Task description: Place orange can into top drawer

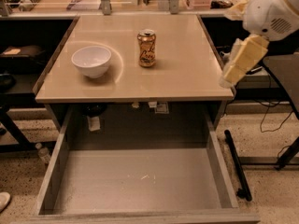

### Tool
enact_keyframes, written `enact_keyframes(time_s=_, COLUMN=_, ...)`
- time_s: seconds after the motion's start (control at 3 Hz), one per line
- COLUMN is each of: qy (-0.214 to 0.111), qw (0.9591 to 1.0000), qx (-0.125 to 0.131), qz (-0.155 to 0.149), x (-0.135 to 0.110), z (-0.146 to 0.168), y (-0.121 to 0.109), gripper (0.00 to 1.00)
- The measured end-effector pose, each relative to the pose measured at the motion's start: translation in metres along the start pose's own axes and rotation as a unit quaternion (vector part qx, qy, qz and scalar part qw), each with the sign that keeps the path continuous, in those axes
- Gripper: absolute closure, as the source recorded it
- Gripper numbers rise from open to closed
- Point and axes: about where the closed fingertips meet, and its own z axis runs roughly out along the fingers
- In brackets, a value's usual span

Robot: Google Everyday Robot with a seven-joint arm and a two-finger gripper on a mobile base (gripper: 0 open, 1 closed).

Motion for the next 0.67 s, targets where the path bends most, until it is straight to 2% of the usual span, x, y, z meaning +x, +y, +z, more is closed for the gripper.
enact_keyframes(time_s=0.33, qy=-0.090, qw=0.9959, qx=0.001, qz=-0.009, x=-0.027, z=0.021, y=-0.025, gripper=0.00)
enact_keyframes(time_s=0.67, qy=-0.170, qw=0.9853, qx=-0.015, qz=0.009, x=-0.042, z=0.045, y=-0.038, gripper=0.00)
